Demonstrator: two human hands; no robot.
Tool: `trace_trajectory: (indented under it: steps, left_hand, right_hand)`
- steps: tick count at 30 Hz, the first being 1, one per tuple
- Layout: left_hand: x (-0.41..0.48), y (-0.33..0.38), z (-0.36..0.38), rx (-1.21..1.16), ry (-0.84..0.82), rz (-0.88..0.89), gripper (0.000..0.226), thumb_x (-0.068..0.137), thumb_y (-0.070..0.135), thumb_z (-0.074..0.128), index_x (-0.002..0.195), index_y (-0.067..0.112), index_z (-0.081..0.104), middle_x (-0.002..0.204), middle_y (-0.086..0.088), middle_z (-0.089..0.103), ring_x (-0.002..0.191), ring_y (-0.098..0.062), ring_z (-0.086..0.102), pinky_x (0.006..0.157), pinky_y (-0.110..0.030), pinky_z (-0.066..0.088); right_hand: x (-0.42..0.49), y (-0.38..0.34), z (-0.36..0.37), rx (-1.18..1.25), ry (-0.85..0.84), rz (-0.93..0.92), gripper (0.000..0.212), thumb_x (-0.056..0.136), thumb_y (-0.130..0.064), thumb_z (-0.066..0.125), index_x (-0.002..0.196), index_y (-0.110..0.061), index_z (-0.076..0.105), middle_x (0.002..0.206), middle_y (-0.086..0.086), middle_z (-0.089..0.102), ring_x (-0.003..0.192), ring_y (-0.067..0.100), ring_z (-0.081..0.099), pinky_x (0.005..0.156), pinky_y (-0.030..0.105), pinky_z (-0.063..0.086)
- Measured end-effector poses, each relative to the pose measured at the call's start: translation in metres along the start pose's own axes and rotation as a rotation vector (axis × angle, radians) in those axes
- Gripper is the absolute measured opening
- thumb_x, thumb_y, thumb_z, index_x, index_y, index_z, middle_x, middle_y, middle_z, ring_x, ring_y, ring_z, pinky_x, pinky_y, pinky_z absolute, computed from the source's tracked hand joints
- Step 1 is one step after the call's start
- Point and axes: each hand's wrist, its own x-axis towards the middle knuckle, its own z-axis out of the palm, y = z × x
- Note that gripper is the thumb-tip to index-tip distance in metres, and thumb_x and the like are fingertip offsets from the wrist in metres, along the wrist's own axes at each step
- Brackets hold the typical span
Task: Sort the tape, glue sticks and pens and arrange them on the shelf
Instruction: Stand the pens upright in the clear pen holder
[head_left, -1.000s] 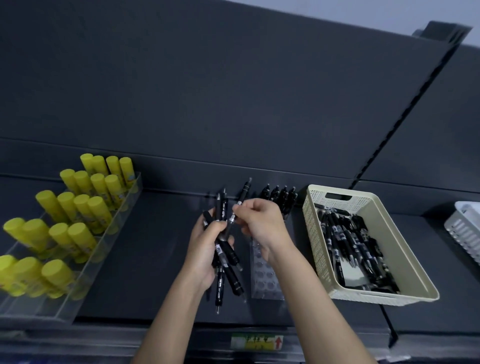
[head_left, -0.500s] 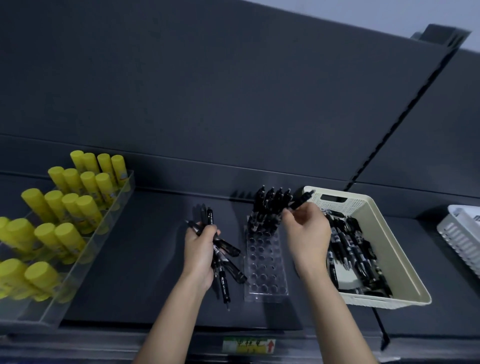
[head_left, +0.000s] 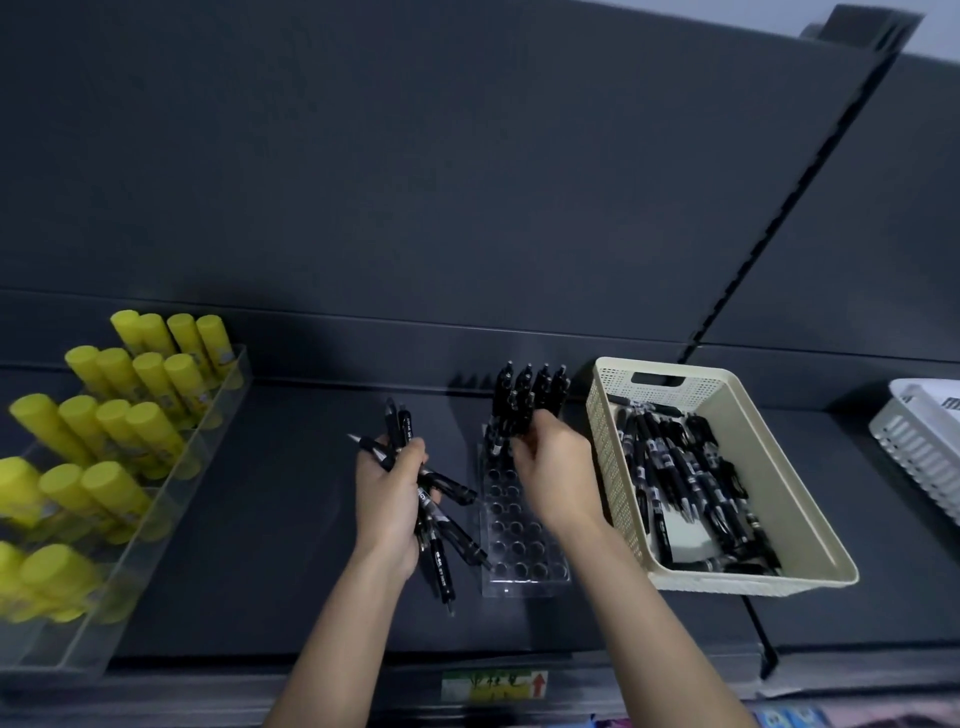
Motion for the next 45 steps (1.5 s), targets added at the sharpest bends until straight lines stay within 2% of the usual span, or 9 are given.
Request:
trace_trajectory:
  steps: [7, 10, 13, 24, 30, 34, 37, 41, 45]
  left_hand:
    - [0.001, 0.001, 0.0, -0.002, -0.009, 0.023, 0.015, 0.092, 0.019, 0.061, 0.1, 0.009, 0.053, 0.082, -0.002, 0.054, 0.055, -0.011, 0.05, 0.045, -0.024, 0.044]
    - [0.002, 0.002, 0.001, -0.006, -0.018, 0.05, 0.018, 0.091, 0.02, 0.062, 0.103, 0.009, 0.054, 0.087, -0.003, 0.055, 0.066, -0.012, 0.052, 0.047, -0.022, 0.045]
    - [0.001, 0.002, 0.005, 0.009, -0.04, 0.086, 0.026, 0.091, 0.021, 0.062, 0.111, 0.007, 0.054, 0.09, -0.003, 0.056, 0.07, -0.012, 0.054, 0.047, -0.021, 0.046]
    - [-0.007, -0.008, 0.018, 0.168, -0.101, 0.134, 0.027, 0.091, 0.028, 0.062, 0.104, 0.009, 0.05, 0.083, -0.002, 0.057, 0.061, -0.008, 0.057, 0.048, -0.022, 0.047]
    - [-0.004, -0.004, 0.017, 0.145, -0.099, 0.137, 0.034, 0.091, 0.033, 0.062, 0.11, 0.007, 0.051, 0.08, -0.002, 0.058, 0.055, -0.007, 0.055, 0.045, -0.022, 0.044]
    - [-0.001, -0.004, 0.013, 0.072, -0.045, 0.077, 0.024, 0.094, 0.034, 0.058, 0.085, 0.012, 0.054, 0.072, -0.002, 0.053, 0.048, -0.007, 0.052, 0.042, -0.022, 0.042]
    - [0.0, -0.005, 0.014, 0.008, -0.026, 0.021, 0.023, 0.095, 0.032, 0.058, 0.08, 0.014, 0.053, 0.069, -0.001, 0.053, 0.047, -0.007, 0.051, 0.041, -0.022, 0.041]
    - [0.001, -0.006, 0.016, -0.019, -0.013, 0.015, 0.025, 0.095, 0.031, 0.057, 0.079, 0.013, 0.052, 0.066, 0.0, 0.053, 0.046, -0.006, 0.051, 0.04, -0.021, 0.041]
    - [0.001, -0.006, 0.016, -0.024, -0.014, 0.026, 0.025, 0.095, 0.031, 0.057, 0.08, 0.012, 0.053, 0.066, 0.0, 0.053, 0.046, -0.007, 0.051, 0.04, -0.021, 0.041]
  right_hand:
    - [-0.003, 0.01, -0.001, 0.128, -0.012, 0.103, 0.015, 0.086, -0.022, 0.068, 0.097, -0.012, 0.063, 0.085, -0.003, 0.068, 0.073, 0.008, 0.059, 0.068, 0.016, 0.044]
    - [-0.015, 0.01, -0.006, 0.28, -0.002, 0.188, 0.016, 0.082, -0.031, 0.07, 0.078, -0.02, 0.061, 0.071, -0.009, 0.065, 0.062, 0.0, 0.059, 0.057, 0.009, 0.043]
    - [-0.025, 0.0, -0.01, 0.523, -0.255, 0.234, 0.02, 0.08, -0.038, 0.071, 0.073, -0.019, 0.064, 0.065, -0.004, 0.067, 0.058, 0.004, 0.06, 0.058, 0.021, 0.051]
    - [-0.033, -0.011, -0.018, 0.765, -0.423, 0.294, 0.013, 0.08, 0.001, 0.07, 0.086, -0.009, 0.064, 0.072, 0.002, 0.064, 0.06, 0.013, 0.065, 0.054, 0.022, 0.052]
    - [-0.027, -0.007, -0.039, 0.951, -0.215, 0.31, 0.024, 0.08, 0.012, 0.06, 0.085, -0.01, 0.069, 0.07, 0.001, 0.063, 0.056, 0.008, 0.052, 0.054, 0.021, 0.045]
    - [-0.018, 0.001, -0.06, 1.225, -0.077, 0.332, 0.023, 0.083, 0.007, 0.061, 0.076, -0.013, 0.068, 0.07, 0.004, 0.057, 0.065, 0.012, 0.054, 0.06, 0.023, 0.051]
    - [-0.012, 0.007, -0.064, 1.178, 0.057, 0.279, 0.026, 0.087, 0.001, 0.06, 0.067, -0.015, 0.059, 0.074, 0.011, 0.051, 0.072, 0.016, 0.057, 0.07, 0.03, 0.056]
    - [-0.006, 0.012, -0.056, 0.846, 0.198, 0.245, 0.004, 0.091, -0.004, 0.058, 0.091, -0.001, 0.06, 0.081, 0.009, 0.057, 0.078, 0.016, 0.058, 0.077, 0.033, 0.057]
    - [-0.005, 0.009, -0.049, 0.502, 0.236, 0.148, 0.016, 0.092, -0.011, 0.059, 0.105, -0.003, 0.063, 0.09, 0.0, 0.066, 0.087, 0.019, 0.065, 0.085, 0.039, 0.055]
